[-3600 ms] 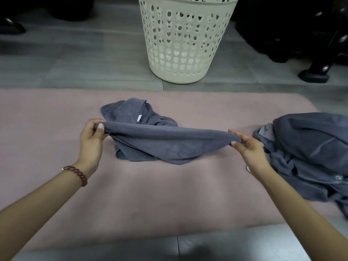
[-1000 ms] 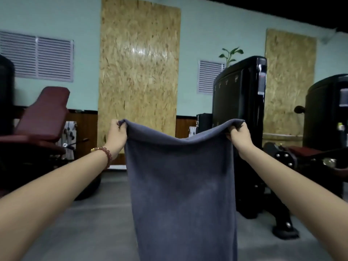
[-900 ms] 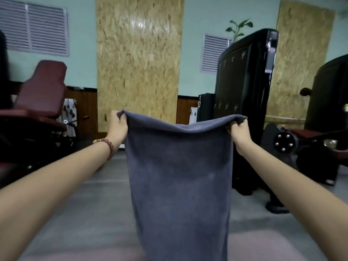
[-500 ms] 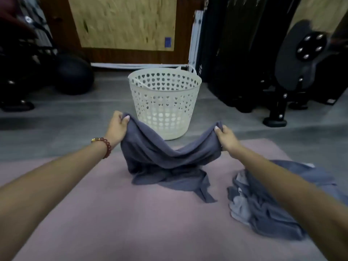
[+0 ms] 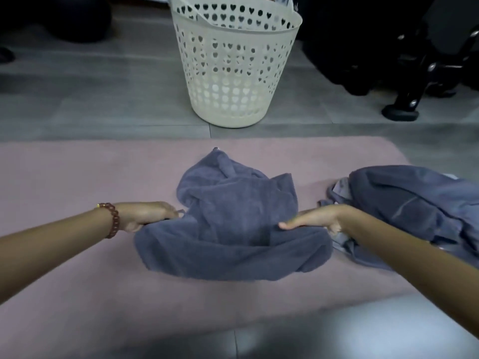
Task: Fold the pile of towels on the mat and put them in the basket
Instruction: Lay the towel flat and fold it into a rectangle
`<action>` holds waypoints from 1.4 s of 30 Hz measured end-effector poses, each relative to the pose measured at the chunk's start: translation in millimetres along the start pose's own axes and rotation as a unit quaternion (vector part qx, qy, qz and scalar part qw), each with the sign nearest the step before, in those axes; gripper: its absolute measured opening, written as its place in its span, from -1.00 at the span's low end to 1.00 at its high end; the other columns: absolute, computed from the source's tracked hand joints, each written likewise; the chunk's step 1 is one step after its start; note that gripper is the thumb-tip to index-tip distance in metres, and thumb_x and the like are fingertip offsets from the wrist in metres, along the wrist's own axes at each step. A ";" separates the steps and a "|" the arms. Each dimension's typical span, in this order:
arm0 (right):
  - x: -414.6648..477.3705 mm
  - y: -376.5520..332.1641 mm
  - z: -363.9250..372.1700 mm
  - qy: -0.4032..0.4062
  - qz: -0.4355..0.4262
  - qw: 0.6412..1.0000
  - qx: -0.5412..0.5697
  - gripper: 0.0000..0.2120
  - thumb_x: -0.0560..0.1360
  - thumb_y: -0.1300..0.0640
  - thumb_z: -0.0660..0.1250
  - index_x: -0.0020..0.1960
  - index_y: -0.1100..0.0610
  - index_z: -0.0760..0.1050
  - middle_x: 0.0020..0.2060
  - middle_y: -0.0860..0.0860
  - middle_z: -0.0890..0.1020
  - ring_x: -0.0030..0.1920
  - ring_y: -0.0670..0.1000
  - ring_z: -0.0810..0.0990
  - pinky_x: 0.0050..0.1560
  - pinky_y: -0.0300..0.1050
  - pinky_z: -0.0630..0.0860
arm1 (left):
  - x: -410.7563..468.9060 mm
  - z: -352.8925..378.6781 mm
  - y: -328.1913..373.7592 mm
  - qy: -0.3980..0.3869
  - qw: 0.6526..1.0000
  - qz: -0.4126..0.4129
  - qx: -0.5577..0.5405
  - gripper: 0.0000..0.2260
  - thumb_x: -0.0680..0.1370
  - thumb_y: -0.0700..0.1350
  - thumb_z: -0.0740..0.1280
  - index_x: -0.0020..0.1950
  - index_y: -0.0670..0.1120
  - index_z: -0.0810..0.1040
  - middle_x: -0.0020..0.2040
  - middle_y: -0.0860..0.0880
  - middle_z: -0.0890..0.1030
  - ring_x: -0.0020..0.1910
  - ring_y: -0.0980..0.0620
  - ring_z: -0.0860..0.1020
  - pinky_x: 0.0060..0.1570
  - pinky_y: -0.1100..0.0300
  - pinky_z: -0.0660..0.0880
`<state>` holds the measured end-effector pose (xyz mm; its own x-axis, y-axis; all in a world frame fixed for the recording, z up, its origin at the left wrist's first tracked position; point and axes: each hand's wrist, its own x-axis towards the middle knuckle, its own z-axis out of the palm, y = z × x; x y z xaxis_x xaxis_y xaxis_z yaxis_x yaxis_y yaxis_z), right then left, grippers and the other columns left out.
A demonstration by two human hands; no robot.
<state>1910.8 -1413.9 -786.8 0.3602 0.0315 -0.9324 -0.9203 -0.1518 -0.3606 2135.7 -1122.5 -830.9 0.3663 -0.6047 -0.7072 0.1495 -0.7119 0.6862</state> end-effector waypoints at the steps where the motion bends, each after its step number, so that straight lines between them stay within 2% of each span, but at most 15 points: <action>1: 8.0 0.8 -6.1 0.036 -0.017 0.999 -0.027 -0.55 0.40 -0.12 0.42 0.13 0.16 0.52 0.07 0.05 0.66 0.09 0.02 0.62 0.20 -0.04 0.50 | 6.9 2.5 0.1 0.036 0.999 0.011 0.004 -0.76 0.61 -0.12 0.23 -0.23 -0.15 0.53 -0.27 -0.05 0.63 -0.33 0.09 0.55 -0.35 0.28 0.46; 3: 24.5 0.8 -17.0 0.196 -0.090 0.976 -0.043 -0.73 0.45 0.02 0.42 0.01 0.20 0.54 -0.01 0.07 0.64 -0.04 0.04 0.62 0.09 -0.05 0.55 | 29.3 -1.2 1.3 0.157 0.986 0.060 0.006 -0.76 0.61 -0.14 0.21 -0.24 -0.16 0.48 -0.26 -0.08 0.56 -0.29 0.01 0.50 -0.33 0.23 0.42; 5: 44.3 -3.4 -29.1 0.359 -0.208 0.909 0.036 -0.82 0.51 0.10 0.36 0.04 0.19 0.52 0.01 0.09 0.61 -0.09 0.01 0.58 -0.09 -0.17 0.53 | 57.2 -10.8 6.0 0.216 0.965 0.126 -0.074 -0.78 0.60 -0.20 0.17 -0.21 -0.18 0.50 -0.23 -0.14 0.54 -0.26 -0.03 0.47 -0.35 0.23 0.41; 8: 67.8 -21.8 -49.2 0.467 -0.345 0.790 0.200 -0.79 0.56 0.16 0.27 0.14 0.26 0.48 0.02 0.12 0.57 -0.01 0.06 0.54 -0.16 -0.25 0.49 | 99.4 -31.9 27.3 0.281 0.922 0.192 -0.183 -0.86 0.61 -0.18 0.18 -0.11 -0.17 0.47 -0.21 -0.11 0.52 -0.25 0.01 0.47 -0.31 0.24 0.45; 10: 84.5 -30.6 -66.7 0.512 -0.331 0.751 0.253 -0.72 0.57 0.14 0.25 0.18 0.32 0.46 0.00 0.14 0.55 0.02 0.09 0.52 -0.04 -0.14 0.44 | 125.3 -43.7 43.1 0.334 0.891 0.215 -0.221 -0.88 0.60 -0.18 0.23 -0.14 -0.11 0.42 -0.22 -0.05 0.51 -0.26 0.06 0.46 -0.26 0.25 0.46; 13: 113.2 -29.4 -85.7 0.520 -0.241 0.776 0.264 -0.68 0.56 0.14 0.28 0.20 0.34 0.45 0.04 0.15 0.55 0.08 0.17 0.53 0.02 -0.05 0.42 | 169.1 -50.0 45.4 0.374 0.881 0.211 -0.200 -0.87 0.56 -0.22 0.29 -0.19 -0.10 0.43 -0.27 -0.01 0.48 -0.21 0.02 0.44 -0.21 0.21 0.43; 16: 129.7 -21.6 -85.6 0.474 -0.176 0.831 0.232 -0.63 0.52 0.13 0.34 0.21 0.35 0.44 0.06 0.20 0.55 0.01 0.15 0.51 -0.04 -0.07 0.39 | 198.3 -39.0 29.5 0.338 0.925 0.146 -0.095 -0.84 0.46 -0.12 0.43 -0.11 -0.17 0.51 -0.15 -0.12 0.56 -0.07 -0.05 0.51 -0.13 0.12 0.47; 20: 144.6 -13.5 -77.0 0.446 -0.201 0.839 0.238 -0.50 0.42 0.15 0.46 0.26 0.27 0.36 0.08 0.12 0.52 -0.01 0.07 0.48 -0.02 -0.07 0.42 | 208.3 -33.5 16.3 0.330 0.935 0.134 0.002 -0.29 0.26 -0.01 0.56 0.28 -0.20 0.35 0.19 -0.12 0.47 0.14 -0.10 0.47 0.21 0.00 0.43; 23: 142.2 -17.6 -70.9 0.427 -0.226 0.837 0.257 -0.47 0.42 0.21 0.45 0.29 0.23 0.27 0.09 0.08 0.47 0.02 0.05 0.48 0.00 -0.08 0.43 | 203.1 -30.2 19.2 0.280 0.946 0.164 0.013 -0.39 0.37 -0.25 0.50 0.30 -0.23 0.25 0.16 -0.10 0.45 0.09 -0.04 0.45 0.11 0.12 0.40; 27: 118.3 -18.1 -61.7 0.368 -0.273 0.849 0.264 -0.63 0.47 0.28 0.35 0.22 0.11 0.35 -0.02 0.01 0.56 -0.06 0.00 0.55 -0.13 -0.13 0.52 | 167.7 -20.7 34.3 0.217 0.954 0.199 -0.054 -0.63 0.40 -0.26 0.41 0.14 -0.11 0.38 0.06 -0.10 0.52 -0.02 -0.02 0.52 -0.12 0.22 0.47; 29: 96.9 -6.3 -52.1 0.321 -0.305 0.866 0.235 -0.71 0.45 0.31 0.35 0.11 0.10 0.43 -0.13 -0.02 0.61 -0.13 -0.05 0.58 -0.26 -0.23 0.56 | 134.9 -16.7 34.6 0.166 0.959 0.206 -0.099 -0.66 0.27 -0.16 0.37 0.03 -0.05 0.45 -0.04 -0.06 0.57 -0.12 0.06 0.55 -0.19 0.29 0.49; 32: 69.8 29.2 -26.6 0.210 -0.306 0.914 0.164 -0.86 0.34 0.30 0.38 -0.12 0.17 0.51 -0.32 -0.04 0.63 -0.23 -0.07 0.59 -0.29 -0.26 0.51 | 87.7 -14.8 4.6 0.014 0.989 0.145 -0.029 -0.50 0.16 -0.08 0.37 0.10 -0.15 0.53 -0.04 -0.07 0.62 -0.09 0.06 0.58 -0.06 0.21 0.49; 36: 60.9 75.0 -4.1 0.095 -0.143 0.984 0.039 -0.59 0.26 0.15 0.46 0.09 0.19 0.55 0.00 0.03 0.68 0.05 -0.02 0.64 0.05 -0.19 0.54 | 49.7 -4.9 -48.5 -0.175 0.970 -0.022 0.165 -0.61 0.38 -0.07 0.42 0.19 -0.06 0.50 -0.07 0.02 0.62 -0.14 0.08 0.59 -0.23 0.28 0.48; 39: 63.3 79.8 13.5 0.190 -0.134 0.970 0.072 -0.58 0.29 0.02 0.55 0.08 0.12 0.52 -0.02 -0.01 0.66 0.02 -0.03 0.63 -0.06 -0.20 0.53 | 44.7 5.1 -65.5 -0.106 0.983 0.016 0.146 -0.70 0.44 -0.13 0.46 0.14 -0.02 0.54 0.01 0.11 0.65 0.00 0.12 0.61 -0.09 0.36 0.48; 42: 62.8 69.2 28.2 0.360 -0.182 0.910 0.095 -0.86 0.44 0.10 0.43 -0.10 0.04 0.46 -0.17 -0.04 0.58 -0.14 -0.08 0.54 -0.24 -0.26 0.42 | 37.8 5.4 -58.7 0.069 0.962 0.122 0.232 -0.81 0.21 0.24 0.43 -0.38 0.17 0.56 -0.32 0.19 0.58 -0.18 0.12 0.51 -0.13 0.37 0.39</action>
<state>1865.5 -1394.5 -871.1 0.5898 -0.6210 -0.5162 -0.7058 -0.0858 -0.7032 2135.8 -1105.5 -898.8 0.4616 -0.7443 -0.4826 -0.3721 -0.6564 0.6563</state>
